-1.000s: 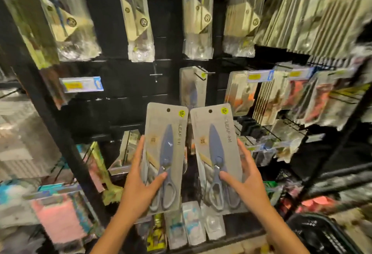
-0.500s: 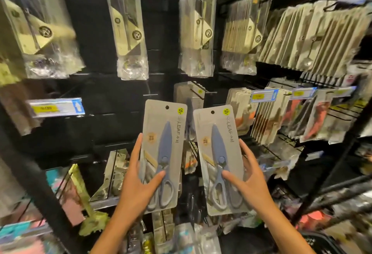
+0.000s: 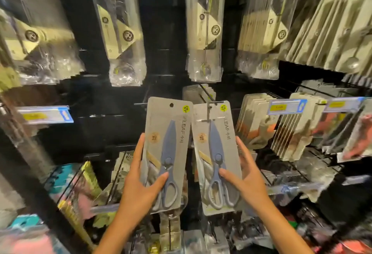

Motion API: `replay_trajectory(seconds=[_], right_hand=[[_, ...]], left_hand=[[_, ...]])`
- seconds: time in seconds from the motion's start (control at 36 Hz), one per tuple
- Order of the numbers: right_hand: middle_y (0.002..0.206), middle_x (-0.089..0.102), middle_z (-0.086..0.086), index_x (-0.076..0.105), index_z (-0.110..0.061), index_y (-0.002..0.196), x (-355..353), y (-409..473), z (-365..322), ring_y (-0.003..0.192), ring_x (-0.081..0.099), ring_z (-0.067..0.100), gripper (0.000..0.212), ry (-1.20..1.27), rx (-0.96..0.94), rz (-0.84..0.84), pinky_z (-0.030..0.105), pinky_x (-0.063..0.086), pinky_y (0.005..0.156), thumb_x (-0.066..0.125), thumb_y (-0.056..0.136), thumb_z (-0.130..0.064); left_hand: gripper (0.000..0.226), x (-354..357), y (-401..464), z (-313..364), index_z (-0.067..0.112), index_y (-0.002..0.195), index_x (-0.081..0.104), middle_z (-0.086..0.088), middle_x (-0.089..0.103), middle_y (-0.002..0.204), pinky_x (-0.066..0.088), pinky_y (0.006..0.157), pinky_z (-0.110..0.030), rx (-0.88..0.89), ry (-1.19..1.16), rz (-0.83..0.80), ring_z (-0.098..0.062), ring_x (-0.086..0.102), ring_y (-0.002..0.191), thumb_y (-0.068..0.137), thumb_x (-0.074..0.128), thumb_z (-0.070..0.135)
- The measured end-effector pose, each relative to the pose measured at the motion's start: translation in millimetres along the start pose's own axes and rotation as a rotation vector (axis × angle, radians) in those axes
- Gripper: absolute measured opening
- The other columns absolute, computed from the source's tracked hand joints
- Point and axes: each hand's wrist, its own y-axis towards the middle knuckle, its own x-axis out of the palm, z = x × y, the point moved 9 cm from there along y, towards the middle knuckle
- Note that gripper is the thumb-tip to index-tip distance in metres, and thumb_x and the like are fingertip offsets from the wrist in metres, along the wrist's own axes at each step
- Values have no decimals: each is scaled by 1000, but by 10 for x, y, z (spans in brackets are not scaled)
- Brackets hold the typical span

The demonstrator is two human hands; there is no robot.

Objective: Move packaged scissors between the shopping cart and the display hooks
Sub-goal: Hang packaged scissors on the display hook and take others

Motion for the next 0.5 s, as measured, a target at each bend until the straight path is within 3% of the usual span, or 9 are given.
replay_trajectory(seconds=[0.08, 0.22, 0.39, 0.5], right_hand=[[151, 43, -27, 28, -46, 153, -11, 59, 88, 132, 53, 2, 92, 12, -7, -27, 34, 54, 101, 79, 83, -18], [146, 43, -37, 26, -48, 153, -5, 150, 190, 129, 53, -5, 92, 28, -8, -67, 16, 53, 92, 78, 84, -16], [146, 30, -49, 10, -64, 149, 90, 255, 298, 130, 48, -11, 93, -3, -5, -137, 21, 48, 103, 70, 93, -20], [134, 31, -58, -5, -65, 148, 184, 380, 338, 120, 48, -22, 93, -113, 0, -156, 7, 45, 94, 64, 97, -30]], left_hand=[[99, 38, 7, 38, 53, 150, 14, 60, 21, 138, 31, 95, 8, -6, 3, 33, 31, 26, 130, 76, 75, 28], [100, 88, 18, 96, 52, 153, 13, 53, 19, 147, 31, 107, -10, -2, 67, 67, 23, 25, 137, 79, 76, 26], [102, 107, 55, 138, 53, 155, 15, 42, 21, 155, 34, 119, -39, -18, 88, 100, 9, 27, 145, 80, 77, 25], [102, 112, 78, 177, 50, 155, 16, 46, 21, 152, 34, 116, -31, -9, 94, 115, 15, 27, 142, 78, 77, 24]])
